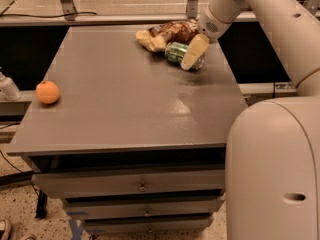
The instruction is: Move green can near brown chip bag
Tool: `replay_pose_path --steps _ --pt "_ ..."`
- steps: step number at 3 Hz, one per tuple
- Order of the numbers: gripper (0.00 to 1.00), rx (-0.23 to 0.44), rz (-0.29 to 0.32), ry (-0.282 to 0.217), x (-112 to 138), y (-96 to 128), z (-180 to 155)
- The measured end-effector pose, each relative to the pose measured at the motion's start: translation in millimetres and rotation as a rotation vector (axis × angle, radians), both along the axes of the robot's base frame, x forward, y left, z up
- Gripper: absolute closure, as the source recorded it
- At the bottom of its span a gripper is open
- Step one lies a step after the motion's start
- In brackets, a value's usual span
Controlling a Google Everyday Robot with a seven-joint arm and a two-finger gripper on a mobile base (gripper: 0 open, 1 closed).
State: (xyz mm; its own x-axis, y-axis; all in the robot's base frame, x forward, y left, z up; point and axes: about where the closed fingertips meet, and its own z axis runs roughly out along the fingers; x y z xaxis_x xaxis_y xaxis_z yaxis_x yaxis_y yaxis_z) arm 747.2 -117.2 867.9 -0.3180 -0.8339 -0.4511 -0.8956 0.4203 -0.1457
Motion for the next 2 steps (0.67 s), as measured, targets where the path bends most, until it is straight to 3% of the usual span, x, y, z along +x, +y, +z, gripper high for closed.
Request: replay_pose_path --steps 1,2 --pt "0.00 0.054 -0.031 -0.052 -14.4 -24.1 25.6" --pt "0.00 0.165 -0.031 -0.132 -40.9 -47.0 54.9"
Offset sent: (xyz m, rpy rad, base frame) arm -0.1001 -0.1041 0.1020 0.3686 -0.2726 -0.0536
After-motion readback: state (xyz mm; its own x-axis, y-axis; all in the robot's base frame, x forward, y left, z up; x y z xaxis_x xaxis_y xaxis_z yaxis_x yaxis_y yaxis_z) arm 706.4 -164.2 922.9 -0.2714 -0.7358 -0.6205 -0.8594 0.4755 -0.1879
